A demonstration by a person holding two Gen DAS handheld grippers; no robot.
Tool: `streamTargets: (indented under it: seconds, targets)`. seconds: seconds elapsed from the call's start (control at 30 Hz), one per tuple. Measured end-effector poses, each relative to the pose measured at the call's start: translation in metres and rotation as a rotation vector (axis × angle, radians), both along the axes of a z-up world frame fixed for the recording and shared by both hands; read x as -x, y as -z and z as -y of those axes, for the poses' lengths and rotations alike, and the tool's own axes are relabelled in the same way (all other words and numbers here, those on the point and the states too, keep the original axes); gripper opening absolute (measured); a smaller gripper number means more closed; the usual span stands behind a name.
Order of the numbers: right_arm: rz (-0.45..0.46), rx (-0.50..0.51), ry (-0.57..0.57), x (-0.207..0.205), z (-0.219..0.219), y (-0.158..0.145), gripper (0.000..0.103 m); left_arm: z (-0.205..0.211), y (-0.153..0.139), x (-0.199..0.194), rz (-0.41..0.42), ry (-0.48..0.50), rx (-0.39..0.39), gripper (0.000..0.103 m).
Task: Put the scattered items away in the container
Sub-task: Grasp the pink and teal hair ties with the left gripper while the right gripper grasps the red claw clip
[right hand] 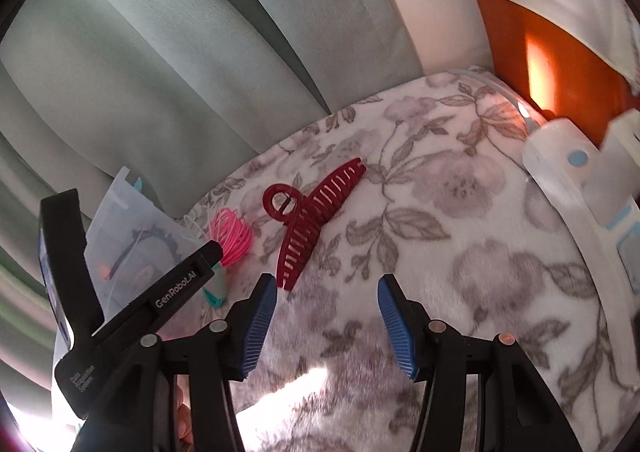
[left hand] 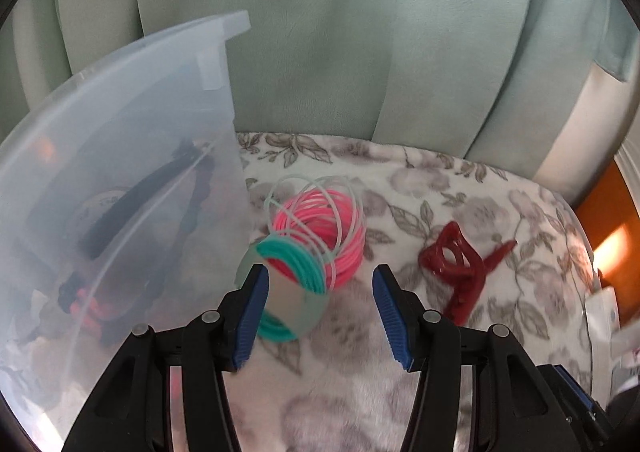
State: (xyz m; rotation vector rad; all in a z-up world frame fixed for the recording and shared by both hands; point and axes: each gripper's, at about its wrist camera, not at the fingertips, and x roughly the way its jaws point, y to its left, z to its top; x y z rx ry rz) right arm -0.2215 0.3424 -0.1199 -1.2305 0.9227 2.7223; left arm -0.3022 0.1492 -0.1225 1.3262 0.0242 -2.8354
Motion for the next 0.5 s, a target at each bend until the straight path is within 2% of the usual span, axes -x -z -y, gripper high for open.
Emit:
streamTargets:
  seconds: [0.5]
  targets:
    - [-0.007, 0.019, -0.058, 0.044, 0.011, 0.020, 0.056, 0.000, 0.011, 0.026, -0.025, -0.028, -0.009, 0.055]
